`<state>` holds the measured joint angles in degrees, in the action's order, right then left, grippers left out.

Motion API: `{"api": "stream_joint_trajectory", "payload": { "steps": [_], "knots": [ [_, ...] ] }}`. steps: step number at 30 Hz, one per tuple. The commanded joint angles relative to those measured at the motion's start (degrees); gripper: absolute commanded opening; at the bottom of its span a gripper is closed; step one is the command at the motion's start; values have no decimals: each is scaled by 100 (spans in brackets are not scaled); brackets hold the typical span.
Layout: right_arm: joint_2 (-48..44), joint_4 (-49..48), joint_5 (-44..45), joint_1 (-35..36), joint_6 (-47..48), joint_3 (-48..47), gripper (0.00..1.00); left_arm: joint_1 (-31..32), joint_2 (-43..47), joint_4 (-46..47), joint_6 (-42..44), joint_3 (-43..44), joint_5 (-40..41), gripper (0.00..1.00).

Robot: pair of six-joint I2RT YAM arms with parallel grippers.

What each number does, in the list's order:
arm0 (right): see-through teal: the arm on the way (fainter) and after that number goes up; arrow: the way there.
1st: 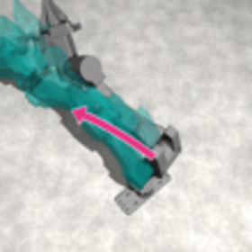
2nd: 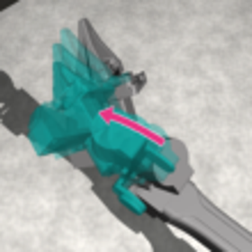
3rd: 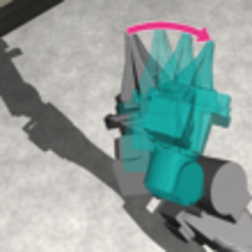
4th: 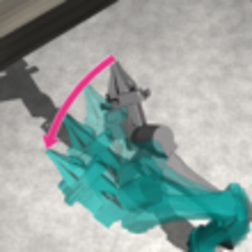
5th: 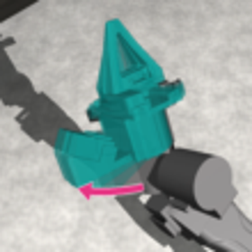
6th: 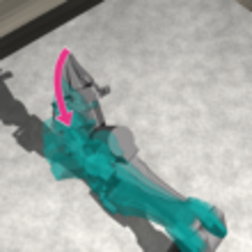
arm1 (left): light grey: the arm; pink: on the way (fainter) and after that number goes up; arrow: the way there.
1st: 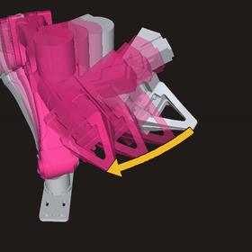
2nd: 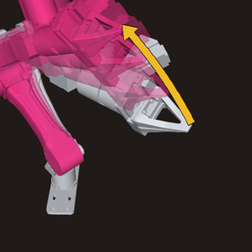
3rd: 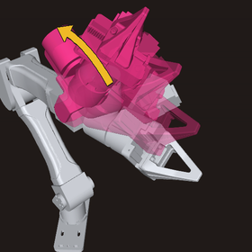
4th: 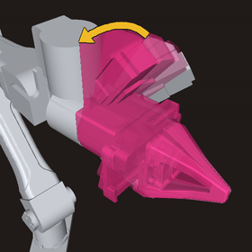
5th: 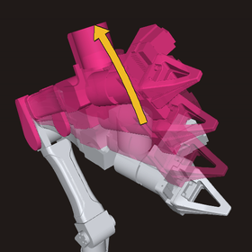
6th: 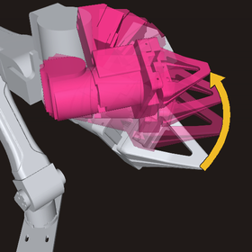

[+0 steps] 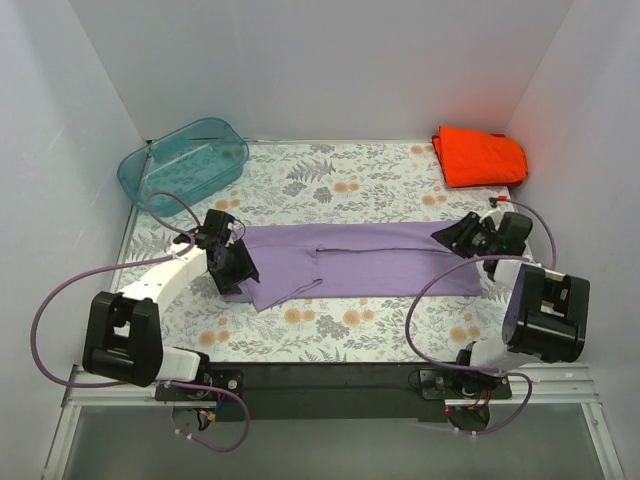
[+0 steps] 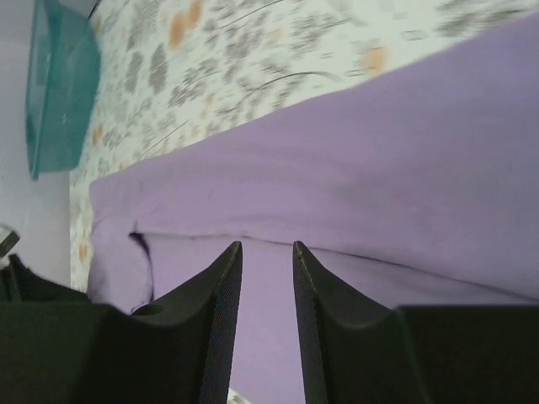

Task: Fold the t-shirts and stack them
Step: Fold the tshirt

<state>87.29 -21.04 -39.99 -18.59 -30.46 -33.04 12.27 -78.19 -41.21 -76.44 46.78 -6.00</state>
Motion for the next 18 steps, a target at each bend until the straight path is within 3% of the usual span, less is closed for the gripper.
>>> {"api": "stream_joint_trajectory", "payload": {
  "steps": [1,10,18],
  "knots": [
    [-614,-15,104,941,-21,139,38,345,243,-413,-414,-99,81,53],
    [-766,328,527,3701,-205,-124,37,548,542,-485,-916,-644,126,45],
    [24,144,861,4917,-601,-510,36,610,428,51,-1162,-899,-42,42]
  ]
}}
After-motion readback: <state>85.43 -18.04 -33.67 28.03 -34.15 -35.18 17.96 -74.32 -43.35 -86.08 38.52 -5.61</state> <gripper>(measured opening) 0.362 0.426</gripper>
